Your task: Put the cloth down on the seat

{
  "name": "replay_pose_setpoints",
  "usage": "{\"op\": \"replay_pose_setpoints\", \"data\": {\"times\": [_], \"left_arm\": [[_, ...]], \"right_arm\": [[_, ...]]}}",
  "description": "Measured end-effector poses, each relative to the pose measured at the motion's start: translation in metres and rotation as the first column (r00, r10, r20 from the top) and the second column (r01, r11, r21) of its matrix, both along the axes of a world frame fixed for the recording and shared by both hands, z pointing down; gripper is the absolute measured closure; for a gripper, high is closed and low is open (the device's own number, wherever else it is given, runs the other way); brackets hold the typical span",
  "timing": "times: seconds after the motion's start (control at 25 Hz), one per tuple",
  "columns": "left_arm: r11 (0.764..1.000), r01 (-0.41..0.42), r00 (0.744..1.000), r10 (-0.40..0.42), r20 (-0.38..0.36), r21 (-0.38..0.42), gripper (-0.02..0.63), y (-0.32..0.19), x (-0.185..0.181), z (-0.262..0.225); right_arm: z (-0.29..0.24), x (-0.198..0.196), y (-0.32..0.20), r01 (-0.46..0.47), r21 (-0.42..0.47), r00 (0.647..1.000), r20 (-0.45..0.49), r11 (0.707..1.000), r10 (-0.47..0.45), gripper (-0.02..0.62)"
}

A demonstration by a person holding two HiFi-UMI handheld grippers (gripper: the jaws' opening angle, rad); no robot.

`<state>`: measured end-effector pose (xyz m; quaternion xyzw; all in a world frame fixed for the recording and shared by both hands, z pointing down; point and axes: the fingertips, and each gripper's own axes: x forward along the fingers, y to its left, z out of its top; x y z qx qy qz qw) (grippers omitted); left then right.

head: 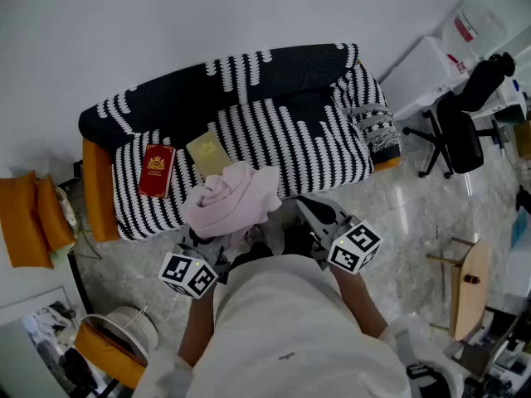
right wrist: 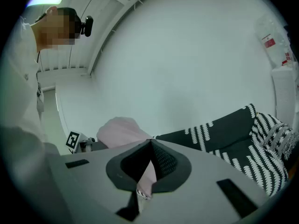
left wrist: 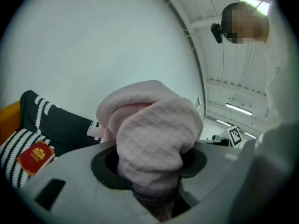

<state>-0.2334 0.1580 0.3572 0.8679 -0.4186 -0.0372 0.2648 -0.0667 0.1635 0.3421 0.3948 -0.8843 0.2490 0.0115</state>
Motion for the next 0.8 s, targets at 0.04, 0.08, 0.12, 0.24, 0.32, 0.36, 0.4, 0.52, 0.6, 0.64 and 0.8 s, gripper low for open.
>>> {"op": "replay_pose_setpoints", "data": {"times": [0.04,0.08,0.12,0.24,0.32,0.36,0.4,0.52,0.6,0.64,0.8], "left_arm": [[1.0,-0.006,1.0,0.006,0.003,0.009,0.376,-0.001,0.002,-0.002],[1.0,-0.012,1.0,0.012,0.007,0.018,0.376,-0.002,0.004,-0.003],[1.0,-0.02,1.0,0.019,0.012,0.024,0.376,-0.003,0.007,-0.004],[0.998,-0.044,0.999,0.043,0.027,0.035,0.376,-0.006,0.016,-0.005],[0.998,-0.059,0.998,0.058,0.031,0.037,0.376,-0.006,0.02,-0.005],[0.997,-0.064,0.998,0.063,0.031,0.036,0.376,-0.005,0.022,-0.005],[0.997,-0.066,0.997,0.065,0.028,0.034,0.376,-0.004,0.022,-0.005],[0.998,-0.067,0.998,0.067,0.017,0.023,0.376,0.0,0.022,-0.002],[0.998,-0.069,0.998,0.069,0.011,0.015,0.375,0.002,0.021,-0.001],[0.997,-0.071,0.997,0.071,0.01,0.013,0.375,0.003,0.02,0.0],[0.996,-0.089,0.996,0.089,0.01,0.014,0.375,0.007,0.022,0.002]], "right_arm": [[0.0,0.0,0.002,-0.001,0.001,1.0,-0.002,1.0,0.001,0.588],[0.001,-0.001,0.004,-0.002,0.003,1.0,-0.003,1.0,0.002,0.588],[0.001,-0.001,0.005,-0.003,0.003,1.0,-0.004,1.0,0.003,0.588],[0.005,0.003,0.008,-0.021,-0.007,1.0,-0.007,1.0,0.021,0.588],[0.005,0.002,0.01,-0.022,-0.002,1.0,-0.014,1.0,0.022,0.588],[0.004,0.002,0.011,-0.023,0.005,1.0,-0.013,1.0,0.023,0.588],[0.002,0.001,0.012,-0.028,0.011,1.0,-0.004,1.0,0.028,0.588],[0.0,0.001,0.014,-0.049,0.014,0.999,0.023,0.999,0.048,0.588],[0.0,0.0,0.014,-0.05,0.012,0.999,0.018,0.999,0.049,0.588],[0.001,0.0,0.015,-0.054,0.007,0.998,0.018,0.999,0.054,0.588],[0.007,0.004,0.02,-0.083,-0.019,0.997,0.009,0.996,0.083,0.588]]}}
